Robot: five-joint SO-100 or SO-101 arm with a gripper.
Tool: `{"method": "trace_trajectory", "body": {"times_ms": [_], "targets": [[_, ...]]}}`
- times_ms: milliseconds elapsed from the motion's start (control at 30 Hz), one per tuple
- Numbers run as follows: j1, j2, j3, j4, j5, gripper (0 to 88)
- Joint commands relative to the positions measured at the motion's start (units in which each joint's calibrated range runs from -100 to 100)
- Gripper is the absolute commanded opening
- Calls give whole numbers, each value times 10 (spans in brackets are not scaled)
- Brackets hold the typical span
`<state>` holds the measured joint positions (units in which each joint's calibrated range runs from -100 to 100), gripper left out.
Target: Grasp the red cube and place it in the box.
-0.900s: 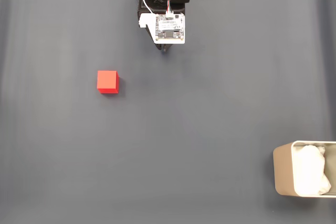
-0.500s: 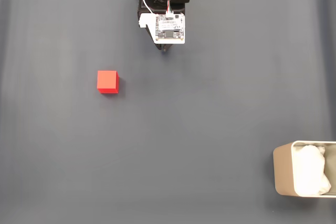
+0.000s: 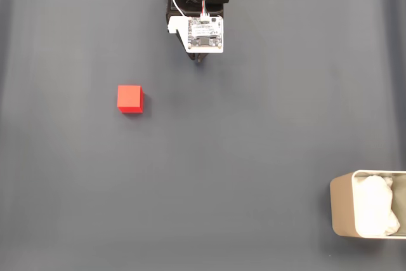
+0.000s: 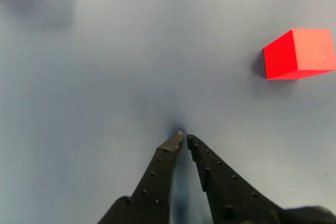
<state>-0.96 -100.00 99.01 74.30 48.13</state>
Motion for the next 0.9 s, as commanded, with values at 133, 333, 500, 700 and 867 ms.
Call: {"method": "trace_trajectory", "body": {"times_ms": [133,333,500,700,867], "targets": [[3,1,8,14,4,0],[3,1,8,14,4,0],[3,1,8,15,7,0],[4,1,8,15,6,4],[0,1,8,-13,1,0]]}}
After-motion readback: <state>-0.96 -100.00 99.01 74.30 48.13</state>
